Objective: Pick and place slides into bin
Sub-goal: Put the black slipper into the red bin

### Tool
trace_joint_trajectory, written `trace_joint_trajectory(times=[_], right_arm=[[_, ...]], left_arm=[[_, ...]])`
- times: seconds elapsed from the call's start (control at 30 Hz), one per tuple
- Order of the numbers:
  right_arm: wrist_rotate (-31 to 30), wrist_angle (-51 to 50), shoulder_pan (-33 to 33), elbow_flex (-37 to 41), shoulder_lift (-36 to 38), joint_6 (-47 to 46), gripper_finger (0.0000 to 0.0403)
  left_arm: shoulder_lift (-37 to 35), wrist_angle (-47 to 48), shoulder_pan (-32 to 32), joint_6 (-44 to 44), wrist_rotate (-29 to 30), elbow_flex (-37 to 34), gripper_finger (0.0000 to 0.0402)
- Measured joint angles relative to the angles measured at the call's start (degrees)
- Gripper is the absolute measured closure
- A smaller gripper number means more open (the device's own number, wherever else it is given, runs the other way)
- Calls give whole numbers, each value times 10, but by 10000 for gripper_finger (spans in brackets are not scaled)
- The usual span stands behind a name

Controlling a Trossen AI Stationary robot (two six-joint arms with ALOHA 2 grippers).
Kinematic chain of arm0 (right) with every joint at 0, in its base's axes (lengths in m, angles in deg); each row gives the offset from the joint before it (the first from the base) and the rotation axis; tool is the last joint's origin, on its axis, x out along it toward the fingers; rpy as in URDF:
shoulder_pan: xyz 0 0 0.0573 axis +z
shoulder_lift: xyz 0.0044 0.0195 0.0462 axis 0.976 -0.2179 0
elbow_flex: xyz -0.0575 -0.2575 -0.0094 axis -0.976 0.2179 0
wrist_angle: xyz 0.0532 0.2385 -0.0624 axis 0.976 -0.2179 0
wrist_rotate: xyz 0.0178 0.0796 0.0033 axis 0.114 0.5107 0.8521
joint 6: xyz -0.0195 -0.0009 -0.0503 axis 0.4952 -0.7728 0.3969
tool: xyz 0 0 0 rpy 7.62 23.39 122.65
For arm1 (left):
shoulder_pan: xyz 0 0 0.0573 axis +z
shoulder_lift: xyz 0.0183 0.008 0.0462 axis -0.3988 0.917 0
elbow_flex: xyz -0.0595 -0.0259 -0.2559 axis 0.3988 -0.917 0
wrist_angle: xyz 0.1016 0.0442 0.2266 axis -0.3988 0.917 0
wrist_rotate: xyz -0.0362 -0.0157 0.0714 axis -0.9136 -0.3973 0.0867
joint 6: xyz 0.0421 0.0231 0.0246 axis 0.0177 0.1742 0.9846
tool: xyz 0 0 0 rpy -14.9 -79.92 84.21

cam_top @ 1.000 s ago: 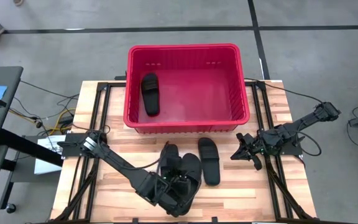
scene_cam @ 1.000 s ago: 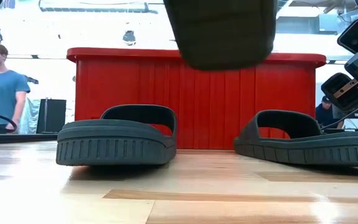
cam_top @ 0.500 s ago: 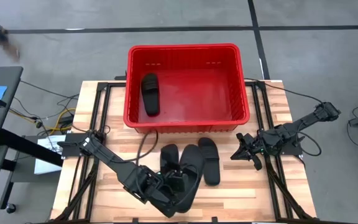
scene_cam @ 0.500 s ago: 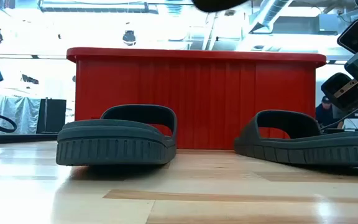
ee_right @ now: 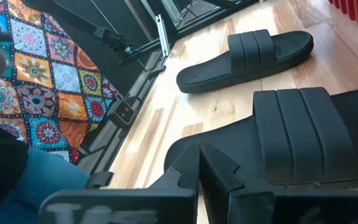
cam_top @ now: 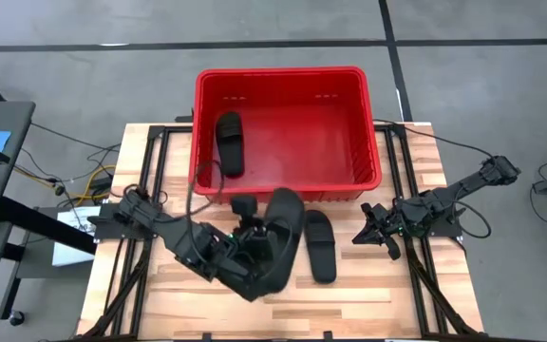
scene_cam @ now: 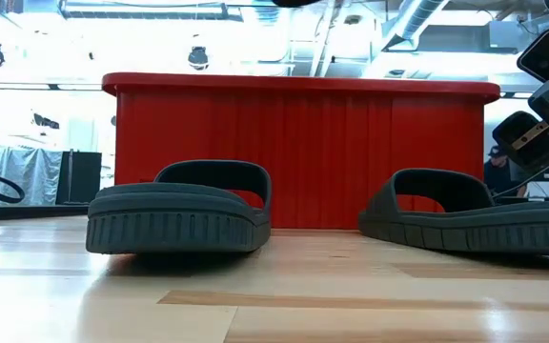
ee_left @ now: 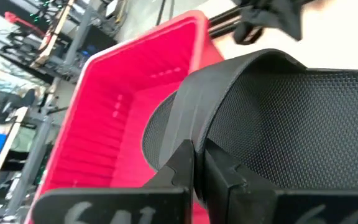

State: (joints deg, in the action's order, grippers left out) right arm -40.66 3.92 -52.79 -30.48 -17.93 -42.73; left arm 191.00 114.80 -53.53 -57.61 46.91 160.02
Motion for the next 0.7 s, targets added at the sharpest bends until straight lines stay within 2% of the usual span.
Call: trace_joint_trajectory(times=[0.23,0.43,0.57,0.7], right_arm=[[0,0,0,0,0,0,403],[0,0,0,0,0,0,403],[0,0,0,0,0,0,403],[0,0,0,0,0,0,403]], left_arm=[[-26,55,52,13,3,0,401],[-42,56,117,76,-17,0,401],[-54,39,174,136,-63,-1,401],[-61,-17,241,221,-145,-1,401]])
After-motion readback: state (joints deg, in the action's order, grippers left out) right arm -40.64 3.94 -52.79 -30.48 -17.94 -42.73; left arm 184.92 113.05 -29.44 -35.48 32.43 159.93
